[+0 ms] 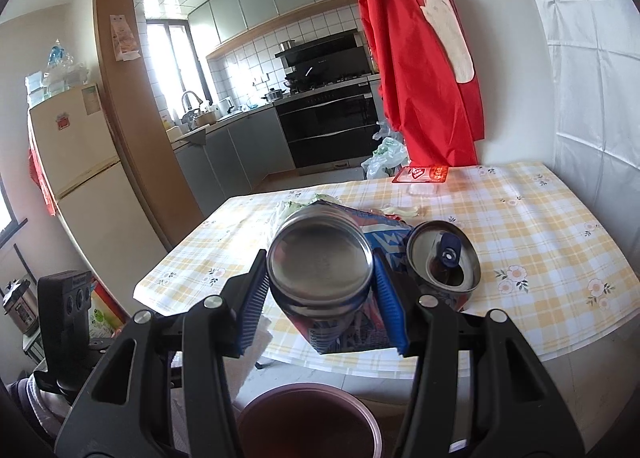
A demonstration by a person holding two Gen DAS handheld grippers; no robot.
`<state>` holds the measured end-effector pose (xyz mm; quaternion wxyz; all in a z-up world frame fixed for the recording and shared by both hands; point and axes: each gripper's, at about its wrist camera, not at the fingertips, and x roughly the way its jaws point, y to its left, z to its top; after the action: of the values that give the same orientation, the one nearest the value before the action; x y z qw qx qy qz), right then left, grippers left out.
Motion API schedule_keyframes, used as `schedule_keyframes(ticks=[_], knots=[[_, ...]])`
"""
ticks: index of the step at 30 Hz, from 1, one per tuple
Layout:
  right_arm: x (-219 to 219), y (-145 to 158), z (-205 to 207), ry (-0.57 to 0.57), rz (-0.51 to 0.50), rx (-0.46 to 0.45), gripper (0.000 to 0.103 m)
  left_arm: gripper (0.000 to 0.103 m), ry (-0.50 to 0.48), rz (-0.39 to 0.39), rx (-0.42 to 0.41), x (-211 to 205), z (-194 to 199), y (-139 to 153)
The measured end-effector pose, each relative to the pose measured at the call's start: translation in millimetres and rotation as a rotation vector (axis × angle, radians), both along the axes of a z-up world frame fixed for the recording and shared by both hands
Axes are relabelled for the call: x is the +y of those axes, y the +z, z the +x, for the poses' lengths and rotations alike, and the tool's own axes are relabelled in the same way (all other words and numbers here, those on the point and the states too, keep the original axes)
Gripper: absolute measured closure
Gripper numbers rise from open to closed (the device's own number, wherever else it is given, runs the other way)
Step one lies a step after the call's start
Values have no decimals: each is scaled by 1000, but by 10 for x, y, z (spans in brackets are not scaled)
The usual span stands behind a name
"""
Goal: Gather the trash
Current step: 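Lift the bubble wrap and blue can and carry both toward the maroon bin, then open both grippers over the bin to drop the bubble wrap and can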
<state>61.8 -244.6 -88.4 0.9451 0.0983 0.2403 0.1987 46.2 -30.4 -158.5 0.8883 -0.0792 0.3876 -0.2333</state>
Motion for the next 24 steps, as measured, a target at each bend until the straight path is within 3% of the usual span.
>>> schedule_keyframes(ticks=[1,3,8,16,24], knots=[[11,-2,0,0,3,3,51,26,16,10,-6,3,5,-4],[7,-41,12,3,9,12,51,24,54,31,-30,49,16,14],[67,-102,2,20,17,23,51,6,195,95,-118,218,-27,137],[257,-224,-106,76,19,21,51,6,431,183,-242,618,-205,244],[541,-407,-125,152,-21,94,51,6,518,168,-195,909,-254,159]])
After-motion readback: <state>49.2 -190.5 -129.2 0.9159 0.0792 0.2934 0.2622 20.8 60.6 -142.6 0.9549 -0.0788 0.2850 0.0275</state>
